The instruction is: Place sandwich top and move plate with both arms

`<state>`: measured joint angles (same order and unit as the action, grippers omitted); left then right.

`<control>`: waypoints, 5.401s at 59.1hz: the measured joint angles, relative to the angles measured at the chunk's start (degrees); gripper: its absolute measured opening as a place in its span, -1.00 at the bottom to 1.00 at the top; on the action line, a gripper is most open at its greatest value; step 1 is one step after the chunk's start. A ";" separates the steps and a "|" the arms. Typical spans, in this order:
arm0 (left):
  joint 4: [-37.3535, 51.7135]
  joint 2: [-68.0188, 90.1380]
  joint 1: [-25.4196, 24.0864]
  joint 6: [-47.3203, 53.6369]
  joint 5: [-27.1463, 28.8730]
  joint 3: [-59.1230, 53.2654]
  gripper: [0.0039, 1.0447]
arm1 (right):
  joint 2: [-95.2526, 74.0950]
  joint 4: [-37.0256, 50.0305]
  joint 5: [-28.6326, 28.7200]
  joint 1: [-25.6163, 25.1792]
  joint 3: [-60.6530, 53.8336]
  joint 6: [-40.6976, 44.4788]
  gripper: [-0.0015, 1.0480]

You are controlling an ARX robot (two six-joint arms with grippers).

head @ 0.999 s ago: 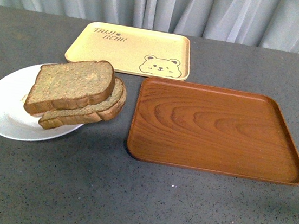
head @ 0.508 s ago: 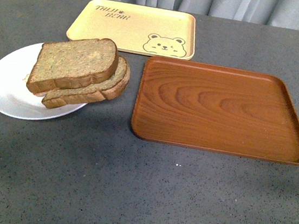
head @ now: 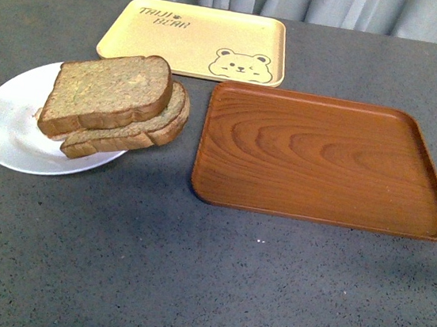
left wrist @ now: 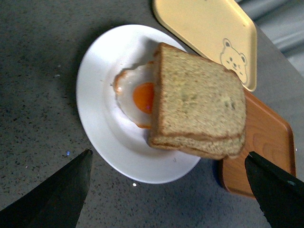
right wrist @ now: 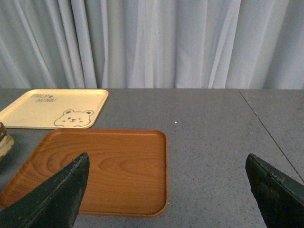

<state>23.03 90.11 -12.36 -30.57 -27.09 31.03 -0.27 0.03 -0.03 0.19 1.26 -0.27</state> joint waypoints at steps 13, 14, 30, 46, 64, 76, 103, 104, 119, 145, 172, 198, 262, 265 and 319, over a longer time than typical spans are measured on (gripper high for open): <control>5.20 10.36 -2.58 -6.16 1.14 2.69 0.83 | 0.00 0.00 0.02 0.00 0.00 0.02 0.82; 5.60 11.08 -2.64 -6.64 1.27 2.82 0.83 | 0.00 0.00 0.02 0.00 0.00 0.00 0.82; 9.27 17.44 -0.87 -11.87 2.86 4.68 0.83 | 0.00 0.00 0.02 0.00 0.00 0.02 0.82; 11.76 24.00 1.18 -18.88 4.83 7.15 0.83 | 0.00 0.00 0.02 0.00 0.00 0.00 0.82; 13.20 27.98 4.46 -28.35 6.29 12.33 0.83 | 0.00 0.00 0.02 0.00 0.00 0.02 0.82; 13.29 29.22 6.71 -32.57 7.32 13.31 0.51 | 0.00 0.00 0.02 0.00 0.00 0.02 0.82; 16.28 30.23 8.85 -39.17 7.30 10.95 -0.95 | 0.00 0.00 0.02 0.00 0.00 0.02 0.82; 16.50 30.23 8.87 -39.34 7.10 10.82 -0.96 | 0.00 0.00 0.02 0.00 0.00 0.02 0.82; 20.41 29.07 9.11 -41.40 5.86 7.82 -0.96 | 0.00 0.00 0.02 0.00 0.00 0.02 0.82; 18.12 22.36 11.47 -39.39 4.26 10.95 -0.96 | 0.00 0.00 0.02 0.00 0.00 0.02 0.82; 3.78 31.58 17.81 -32.92 4.83 35.12 -0.96 | 0.00 0.00 0.02 0.00 0.00 0.02 0.82; -7.91 46.97 20.81 -30.99 5.14 57.94 -0.96 | 0.00 0.00 0.02 0.00 0.00 0.02 0.82; -10.80 54.12 19.56 -29.99 1.36 66.77 0.38 | 0.00 0.00 0.02 0.00 0.00 0.02 0.82; -8.98 52.46 18.91 -29.92 1.09 63.98 0.51 | 0.00 0.00 0.02 0.00 0.00 0.02 0.82; 52.57 5.42 12.20 28.96 27.06 -11.63 -0.92 | 0.00 0.00 0.04 0.00 0.00 0.02 0.82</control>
<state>75.59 95.53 -0.16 -1.61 -0.03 19.40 -0.27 0.03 0.01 0.19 1.26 -0.25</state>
